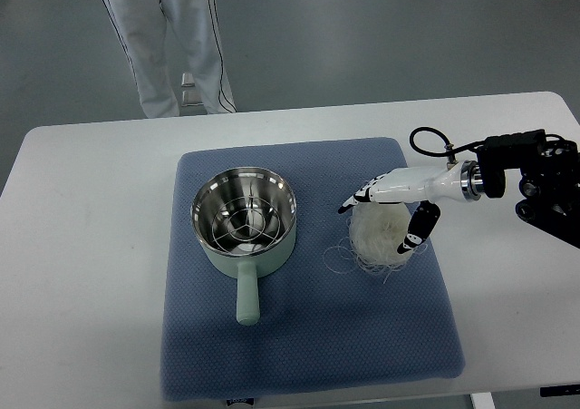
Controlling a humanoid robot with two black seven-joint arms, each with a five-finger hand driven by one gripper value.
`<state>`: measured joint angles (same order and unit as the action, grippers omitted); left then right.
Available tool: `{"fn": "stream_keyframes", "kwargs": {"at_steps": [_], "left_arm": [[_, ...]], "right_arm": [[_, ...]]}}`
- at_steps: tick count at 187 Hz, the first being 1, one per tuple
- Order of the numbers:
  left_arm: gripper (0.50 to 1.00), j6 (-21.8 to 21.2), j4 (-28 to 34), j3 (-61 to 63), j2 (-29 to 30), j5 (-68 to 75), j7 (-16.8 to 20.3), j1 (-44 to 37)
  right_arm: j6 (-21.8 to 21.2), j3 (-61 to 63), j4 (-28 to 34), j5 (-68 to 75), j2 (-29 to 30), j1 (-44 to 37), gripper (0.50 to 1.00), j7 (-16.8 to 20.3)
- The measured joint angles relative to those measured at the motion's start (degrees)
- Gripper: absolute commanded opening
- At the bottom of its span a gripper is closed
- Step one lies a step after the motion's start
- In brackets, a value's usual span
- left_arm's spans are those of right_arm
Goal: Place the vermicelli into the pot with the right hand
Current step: 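Lower the right hand onto the white vermicelli and close fingers, then lift the vermicelli with the right hand and carry it over the pot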
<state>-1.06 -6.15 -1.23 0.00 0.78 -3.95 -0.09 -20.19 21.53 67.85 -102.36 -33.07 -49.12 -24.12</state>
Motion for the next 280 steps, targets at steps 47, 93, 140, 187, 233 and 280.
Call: {"fn": "stream_keyframes", "kwargs": {"at_steps": [47,93,140,187,233,280], "left_arm": [[1.0,0.0,0.0,0.0,0.0,0.0,0.0,0.0],[1.0,0.0,0.0,0.0,0.0,0.0,0.0,0.0],[1.0,0.0,0.0,0.0,0.0,0.0,0.0,0.0],[1.0,0.0,0.0,0.0,0.0,0.0,0.0,0.0],[1.0,0.0,0.0,0.0,0.0,0.0,0.0,0.0],[1.0,0.0,0.0,0.0,0.0,0.0,0.0,0.0]], "right_arm": [[1.6,0.0,-2.4,-1.6,0.6,1.1,0.891,0.0],[2.8,0.0,-4.3,-2.1,0.6,1.5,0.733,0.0],[2.6,0.0,-4.3,-2.2,0.6,1.3,0.5,0.0],[2.3,0.3,-4.1,-1.8,0.2,0.4,0.5,-0.1],[2.8,1.3,-3.8,-1.2,-0.4,-3.2,0.5,-0.4],[2.1,3.8,-3.7,-0.7,-0.5,-7.9,0.5,-0.5]]}}
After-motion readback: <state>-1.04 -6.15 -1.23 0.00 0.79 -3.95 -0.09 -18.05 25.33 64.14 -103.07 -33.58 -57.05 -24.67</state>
